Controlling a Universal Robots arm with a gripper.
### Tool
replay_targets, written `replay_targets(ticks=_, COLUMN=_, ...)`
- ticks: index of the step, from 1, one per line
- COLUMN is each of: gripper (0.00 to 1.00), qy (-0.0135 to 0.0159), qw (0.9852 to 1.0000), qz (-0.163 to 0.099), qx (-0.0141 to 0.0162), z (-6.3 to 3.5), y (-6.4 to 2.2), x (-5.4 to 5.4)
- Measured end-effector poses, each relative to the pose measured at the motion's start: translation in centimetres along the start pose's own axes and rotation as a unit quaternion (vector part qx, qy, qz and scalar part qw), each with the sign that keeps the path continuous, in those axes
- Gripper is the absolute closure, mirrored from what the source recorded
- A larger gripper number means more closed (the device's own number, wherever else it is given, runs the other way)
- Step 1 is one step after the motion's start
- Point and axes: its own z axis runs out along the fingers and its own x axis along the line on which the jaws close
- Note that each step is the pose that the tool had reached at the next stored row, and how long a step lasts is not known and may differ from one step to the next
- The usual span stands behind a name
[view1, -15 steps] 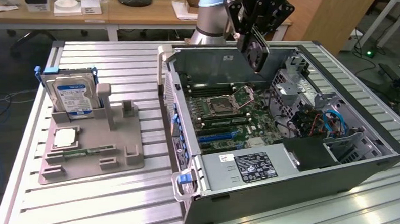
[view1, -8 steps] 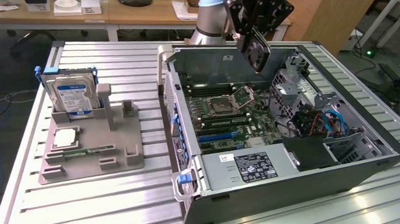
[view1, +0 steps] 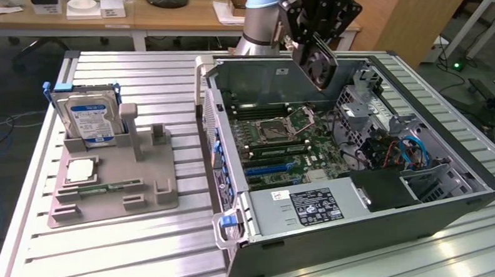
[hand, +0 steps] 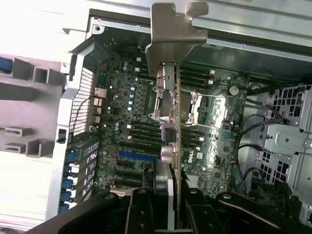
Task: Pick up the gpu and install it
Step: 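Insert the gpu into the slot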
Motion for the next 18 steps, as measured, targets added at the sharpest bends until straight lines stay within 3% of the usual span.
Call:
replay_targets(ticks=9, gripper=0.72, qy=0.0011, qw=0.9987, qz=-0.052, qx=0.0002, z=0.00, y=-0.02, x=0.00)
replay_targets(ticks=18, gripper=0.72, qy=0.0021, qw=0.9950, qz=-0.100, qx=0.0004, z=0.00, y=-0.04, x=0.00)
